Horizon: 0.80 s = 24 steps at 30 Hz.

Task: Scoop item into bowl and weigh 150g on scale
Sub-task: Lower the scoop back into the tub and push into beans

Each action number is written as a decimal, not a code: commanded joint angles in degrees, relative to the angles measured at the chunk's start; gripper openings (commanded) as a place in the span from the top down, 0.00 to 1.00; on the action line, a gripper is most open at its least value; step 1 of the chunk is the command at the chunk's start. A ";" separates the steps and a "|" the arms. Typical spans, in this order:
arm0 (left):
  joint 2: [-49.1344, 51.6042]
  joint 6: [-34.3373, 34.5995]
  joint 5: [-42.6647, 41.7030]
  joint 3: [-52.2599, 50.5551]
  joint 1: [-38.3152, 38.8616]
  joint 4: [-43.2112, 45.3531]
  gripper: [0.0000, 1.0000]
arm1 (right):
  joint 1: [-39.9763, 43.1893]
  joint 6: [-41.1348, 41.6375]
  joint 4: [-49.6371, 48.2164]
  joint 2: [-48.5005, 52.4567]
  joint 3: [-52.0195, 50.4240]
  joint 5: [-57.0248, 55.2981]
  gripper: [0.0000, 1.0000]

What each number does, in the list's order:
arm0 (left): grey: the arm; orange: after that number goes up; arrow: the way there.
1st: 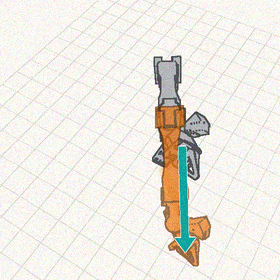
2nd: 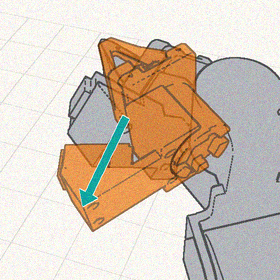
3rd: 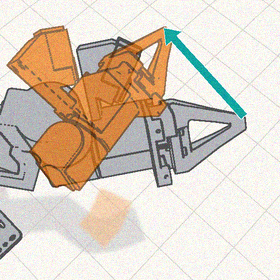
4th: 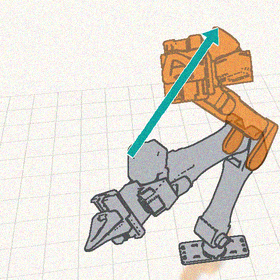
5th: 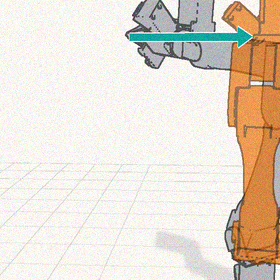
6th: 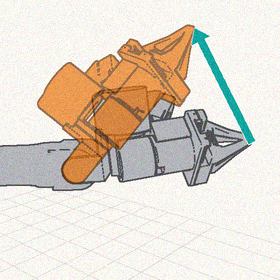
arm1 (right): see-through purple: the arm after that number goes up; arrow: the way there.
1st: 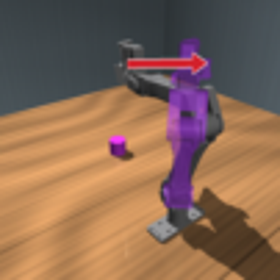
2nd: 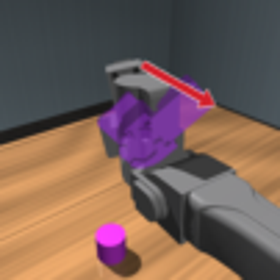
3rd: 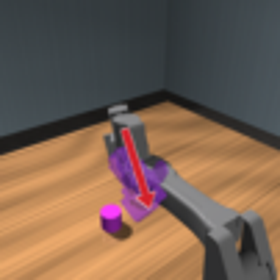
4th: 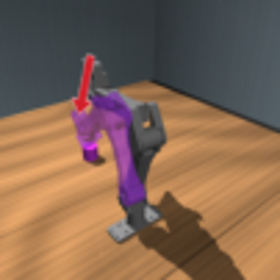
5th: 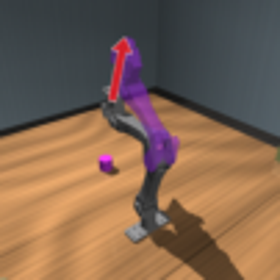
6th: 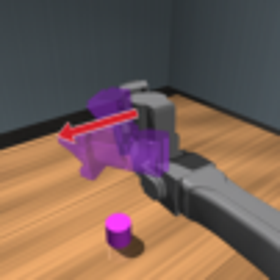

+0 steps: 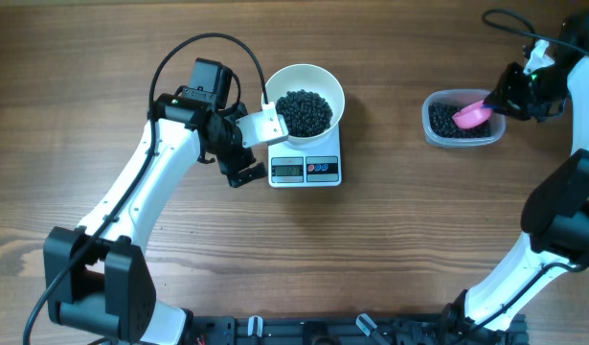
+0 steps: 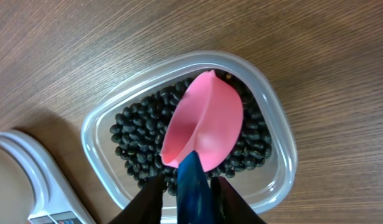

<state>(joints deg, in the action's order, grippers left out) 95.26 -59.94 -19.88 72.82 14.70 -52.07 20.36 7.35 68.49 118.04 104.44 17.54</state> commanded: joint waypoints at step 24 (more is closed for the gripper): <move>0.22 -0.94 -1.31 0.26 0.07 -0.04 0.00 | 0.09 12.13 -1.62 1.01 0.07 -1.46 0.96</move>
<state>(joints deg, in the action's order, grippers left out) 95.26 -59.94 -19.88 72.82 14.70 -52.07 20.36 19.27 66.28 118.04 104.44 16.60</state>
